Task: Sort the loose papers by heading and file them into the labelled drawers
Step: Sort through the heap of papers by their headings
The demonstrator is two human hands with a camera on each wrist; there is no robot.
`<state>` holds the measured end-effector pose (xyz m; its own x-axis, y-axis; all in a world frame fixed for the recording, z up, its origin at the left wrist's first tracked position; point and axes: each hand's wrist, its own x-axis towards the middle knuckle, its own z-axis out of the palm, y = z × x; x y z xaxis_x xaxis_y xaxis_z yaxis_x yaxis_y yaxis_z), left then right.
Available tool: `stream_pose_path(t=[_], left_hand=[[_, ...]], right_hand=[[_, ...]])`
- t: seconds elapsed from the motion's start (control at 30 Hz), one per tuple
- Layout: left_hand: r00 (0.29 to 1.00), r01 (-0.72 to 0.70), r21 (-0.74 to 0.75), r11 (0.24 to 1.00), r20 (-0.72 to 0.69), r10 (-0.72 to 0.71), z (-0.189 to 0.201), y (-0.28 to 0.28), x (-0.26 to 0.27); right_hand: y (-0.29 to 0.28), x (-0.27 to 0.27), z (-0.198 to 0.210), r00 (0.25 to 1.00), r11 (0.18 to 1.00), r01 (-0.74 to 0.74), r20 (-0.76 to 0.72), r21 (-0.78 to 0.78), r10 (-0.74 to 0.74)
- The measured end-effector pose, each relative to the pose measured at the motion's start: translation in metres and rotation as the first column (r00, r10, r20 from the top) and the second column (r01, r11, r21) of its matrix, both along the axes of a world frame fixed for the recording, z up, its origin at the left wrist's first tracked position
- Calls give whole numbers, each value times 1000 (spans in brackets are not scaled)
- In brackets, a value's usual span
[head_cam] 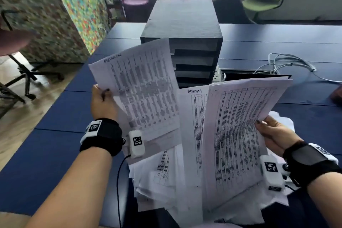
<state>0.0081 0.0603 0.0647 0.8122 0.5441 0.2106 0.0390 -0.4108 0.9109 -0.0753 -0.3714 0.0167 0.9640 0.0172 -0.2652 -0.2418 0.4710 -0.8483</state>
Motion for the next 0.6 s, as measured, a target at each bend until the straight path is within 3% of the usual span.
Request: stream_pose_path(t=[0.13,0.27,0.43,0.6], left_hand=[[980,197,-132,971,58,-191,-3,-36,-5],[932,361,-329,873,89,-352,-26,-78,-9],[854,463,-326,824,-83,-513,-67,-116,-30],[790,489,-369,790,-195,-581,-83,-122,-44]], right_hand=[[11,10,11,999,1000,-8,31,-28,9],[17,16,6,999,997,51,4,-59,-51],[21,11,-14,994,994,72,-71,-82,-78],[22,0,-34,984,992,79,-152,-97,-93]])
